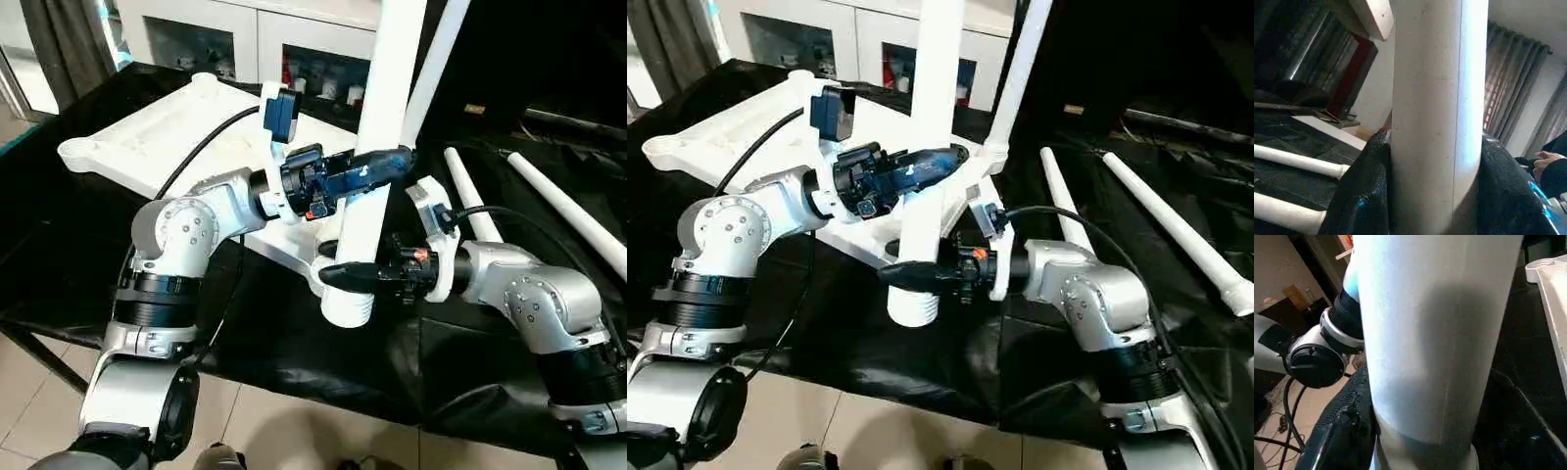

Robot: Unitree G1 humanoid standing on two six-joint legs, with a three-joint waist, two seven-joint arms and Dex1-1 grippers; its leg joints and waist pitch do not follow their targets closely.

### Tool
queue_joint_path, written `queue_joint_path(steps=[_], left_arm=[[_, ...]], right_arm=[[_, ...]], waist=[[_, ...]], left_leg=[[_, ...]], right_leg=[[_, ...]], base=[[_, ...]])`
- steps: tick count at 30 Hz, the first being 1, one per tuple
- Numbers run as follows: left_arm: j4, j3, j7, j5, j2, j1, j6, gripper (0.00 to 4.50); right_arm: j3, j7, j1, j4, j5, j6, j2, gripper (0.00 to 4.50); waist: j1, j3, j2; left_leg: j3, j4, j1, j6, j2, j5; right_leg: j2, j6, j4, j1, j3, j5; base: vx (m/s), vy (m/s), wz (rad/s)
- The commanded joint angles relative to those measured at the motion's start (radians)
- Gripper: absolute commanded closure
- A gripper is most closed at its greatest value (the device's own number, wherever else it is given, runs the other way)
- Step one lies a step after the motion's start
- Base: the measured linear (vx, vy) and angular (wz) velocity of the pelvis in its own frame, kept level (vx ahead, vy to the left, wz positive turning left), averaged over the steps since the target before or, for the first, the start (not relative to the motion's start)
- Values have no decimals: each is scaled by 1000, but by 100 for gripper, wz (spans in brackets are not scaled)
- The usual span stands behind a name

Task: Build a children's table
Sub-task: Pick table leg

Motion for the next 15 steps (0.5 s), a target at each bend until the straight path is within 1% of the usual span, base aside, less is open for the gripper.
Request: queue_joint_path(steps=[1, 2, 3, 4, 5, 7, 8, 9, 10, 11, 12, 13, 14, 15], left_arm=[[-26, -9, -4, -4, -8, -2, -17, 264], [-23, 2, 59, 26, -27, -5, -51, 229], [-17, 12, 98, 34, -38, -11, -56, 194], [-17, 12, 98, 34, -38, -11, -56, 194], [-23, 28, 169, 54, -59, -16, -81, 194], [-47, 29, 220, 77, -68, -13, -93, 174], [-51, 30, 261, 96, -73, -17, -96, 174], [-53, 33, 299, 112, -80, -21, -104, 161], [-50, 37, 338, 129, -87, -27, -111, 161], [-45, 41, 376, 145, -93, -34, -121, 161], [-36, 48, 413, 160, -100, -43, -132, 186], [-23, 60, 458, 171, -108, -54, -140, 195], [-23, 60, 458, 171, -108, -54, -140, 198], [-7, 74, 507, 185, -118, -68, -159, 193]], right_arm=[[-20, -25, -10, 3, -5, 1, -7, 226], [-24, -59, -12, 9, -27, -17, 7, 227], [-26, -82, -14, 15, -41, -29, 16, 245], [-26, -82, -14, 15, -41, -29, 16, 250], [-32, -121, -17, 22, -58, -43, 31, 252], [-36, -148, -19, 28, -70, -53, 43, 255], [-35, -156, -19, 30, -76, -59, 46, 255], [-34, -166, -20, 32, -84, -63, 47, 257], [-33, -176, -22, 36, -92, -68, 49, 257], [-31, -185, -23, 41, -100, -72, 50, 257], [-30, -196, -26, 47, -108, -81, 53, 257], [-30, -207, -29, 54, -116, -87, 57, 257], [-30, -207, -29, 54, -116, -87, 57, 257], [-29, -218, -32, 61, -126, -99, 63, 257]], waist=[[4, -78, 5], [4, -77, 6], [3, -77, 5], [2, -78, 4], [2, -77, 4], [2, -78, 3], [2, -77, 2], [1, -78, 2], [1, -78, 2], [1, -78, 0], [1, -78, 0], [0, -79, -2], [1, -79, -2], [0, -80, -6]], left_leg=[[3, -70, 20, -12, 12, -190], [2, -70, 19, -15, 13, -195], [2, -70, 20, -17, 13, -198], [2, -70, 20, -21, 13, -197], [2, -70, 20, -25, 14, -200], [1, -70, 20, -28, 13, -203], [1, -70, 19, -26, 12, -201], [0, -70, 18, -26, 13, -198], [0, -70, 19, -24, 13, -196], [0, -69, 18, -23, 13, -193], [1, -69, 18, -22, 12, -190], [1, -68, 15, -20, 12, -184], [1, -67, 17, -19, 11, -178], [2, -67, 15, -16, 10, -175]], right_leg=[[-32, -211, -65, 50, 24, -202], [-32, -209, -65, 49, 23, -205], [-32, -208, -65, 49, 24, -207], [-32, -207, -65, 49, 23, -207], [-32, -203, -66, 48, 24, -213], [-32, -193, -68, 49, 23, -229], [-32, -188, -68, 50, 23, -229], [-32, -185, -67, 51, 23, -224], [-31, -178, -68, 50, 23, -223], [-31, -173, -68, 49, 23, -225], [-31, -171, -69, 49, 23, -226], [-30, -170, -68, 50, 23, -221], [-30, -170, -68, 50, 22, -214], [-30, -170, -68, 51, 23, -213]], base=[[0, 0, 0], [0, 0, 0], [0, 0, 0], [0, 0, 0], [0, 0, 0], [0, 0, 0], [0, 0, 0], [0, 0, 0], [0, 0, 0], [0, 0, 0], [0, 0, 0], [0, 0, 0], [0, 0, 0], [0, 0, 0]])
